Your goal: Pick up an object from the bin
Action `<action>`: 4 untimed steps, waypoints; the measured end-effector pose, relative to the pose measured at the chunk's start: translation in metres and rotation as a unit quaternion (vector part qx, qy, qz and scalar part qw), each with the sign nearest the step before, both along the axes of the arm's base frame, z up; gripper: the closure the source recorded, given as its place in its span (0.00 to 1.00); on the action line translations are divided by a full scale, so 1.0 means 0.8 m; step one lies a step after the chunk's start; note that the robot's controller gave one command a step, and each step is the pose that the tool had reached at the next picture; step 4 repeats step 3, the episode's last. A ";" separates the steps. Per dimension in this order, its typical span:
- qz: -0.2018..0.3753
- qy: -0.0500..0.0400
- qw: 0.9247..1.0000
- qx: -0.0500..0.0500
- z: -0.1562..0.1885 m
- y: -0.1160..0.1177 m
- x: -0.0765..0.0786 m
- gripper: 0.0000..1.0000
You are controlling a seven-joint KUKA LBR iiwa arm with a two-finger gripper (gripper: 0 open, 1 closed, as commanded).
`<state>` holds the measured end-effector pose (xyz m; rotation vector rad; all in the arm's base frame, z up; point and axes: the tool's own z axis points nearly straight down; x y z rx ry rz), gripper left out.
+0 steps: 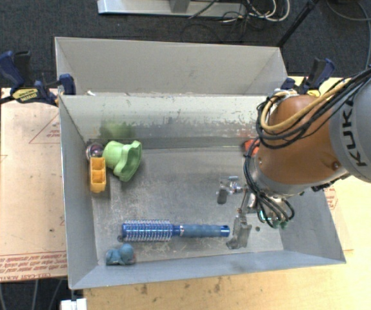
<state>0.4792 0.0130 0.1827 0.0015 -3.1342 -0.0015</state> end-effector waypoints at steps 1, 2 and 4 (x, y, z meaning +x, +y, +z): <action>0.070 -0.005 0.998 0.001 -0.136 0.044 0.011 0.00; 0.069 -0.004 0.998 0.000 -0.133 0.043 0.010 1.00; 0.012 -0.008 1.000 0.000 0.023 0.031 0.008 1.00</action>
Offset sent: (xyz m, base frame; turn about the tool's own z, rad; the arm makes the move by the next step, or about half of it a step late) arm 0.0077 0.0337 -0.1056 -0.1407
